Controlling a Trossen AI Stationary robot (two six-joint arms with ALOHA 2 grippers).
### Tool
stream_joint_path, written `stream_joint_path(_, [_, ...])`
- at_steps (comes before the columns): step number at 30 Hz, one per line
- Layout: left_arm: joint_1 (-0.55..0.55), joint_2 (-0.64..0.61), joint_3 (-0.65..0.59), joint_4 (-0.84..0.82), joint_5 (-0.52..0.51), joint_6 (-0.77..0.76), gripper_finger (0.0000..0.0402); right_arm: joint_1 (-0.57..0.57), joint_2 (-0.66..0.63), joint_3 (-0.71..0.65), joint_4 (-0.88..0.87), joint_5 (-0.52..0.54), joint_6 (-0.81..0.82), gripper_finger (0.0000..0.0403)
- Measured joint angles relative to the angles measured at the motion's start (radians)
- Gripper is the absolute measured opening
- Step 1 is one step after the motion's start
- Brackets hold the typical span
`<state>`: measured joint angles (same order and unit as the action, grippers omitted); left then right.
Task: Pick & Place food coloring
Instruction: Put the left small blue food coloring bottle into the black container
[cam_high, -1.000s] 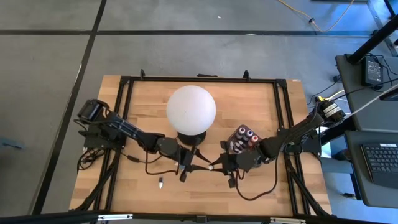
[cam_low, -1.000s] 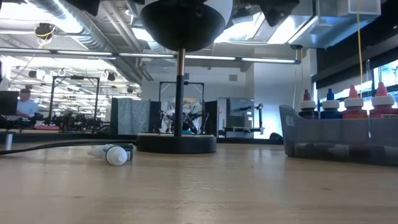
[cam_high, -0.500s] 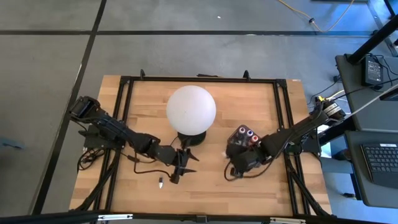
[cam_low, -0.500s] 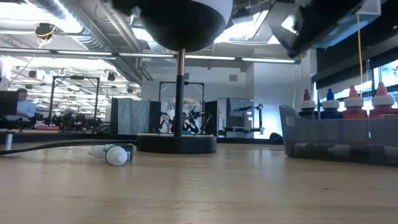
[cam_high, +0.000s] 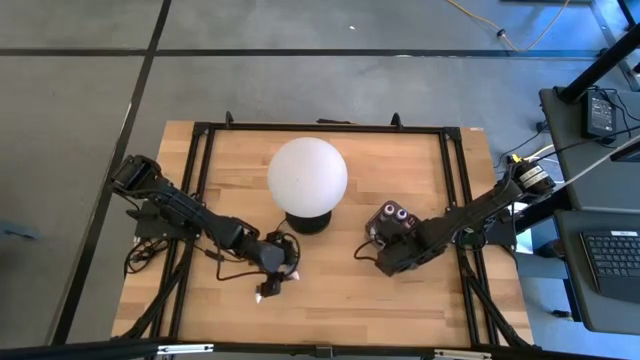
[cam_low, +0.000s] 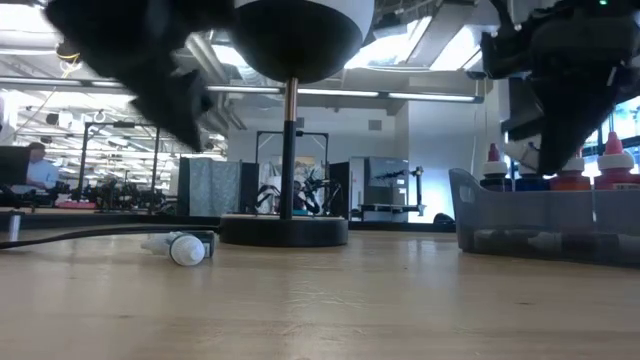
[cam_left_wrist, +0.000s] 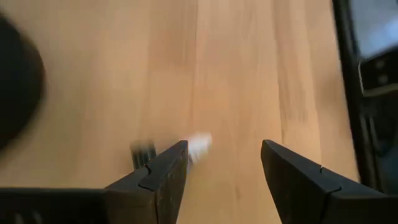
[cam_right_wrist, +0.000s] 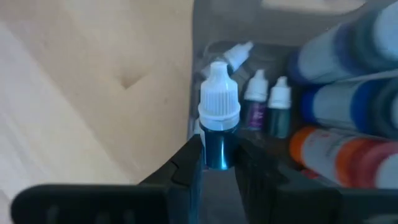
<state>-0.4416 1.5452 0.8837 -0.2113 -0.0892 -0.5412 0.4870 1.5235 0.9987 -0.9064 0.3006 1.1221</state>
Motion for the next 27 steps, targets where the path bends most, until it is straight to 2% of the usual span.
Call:
stream_joint_path(5, [-0.012,0.0,0.0,-0.171,0.119,-0.172,0.0192,0.0,0.0,-0.041,0.055,-0.015,0.0,0.0083])
stream_joint_path(11, [-0.029,0.0,0.0,-0.345,0.122,-0.375,0.0185,-0.013,0.0,-0.084,0.064,-0.014,0.002,0.0083])
stream_joint_path(15, [-0.048,0.0,0.0,-0.364,0.118,-0.517,0.0184,-0.027,0.001,-0.113,0.082,-0.014,0.002,0.0084])
stream_joint_path(20, [-0.067,0.0,0.0,-0.364,0.17,-0.687,0.0184,-0.031,0.001,-0.121,0.09,-0.014,-0.002,0.0097])
stream_joint_path(27, [-0.103,0.002,0.0,-0.364,0.169,-0.963,0.0185,-0.032,0.001,-0.121,0.097,-0.015,-0.004,0.0104])
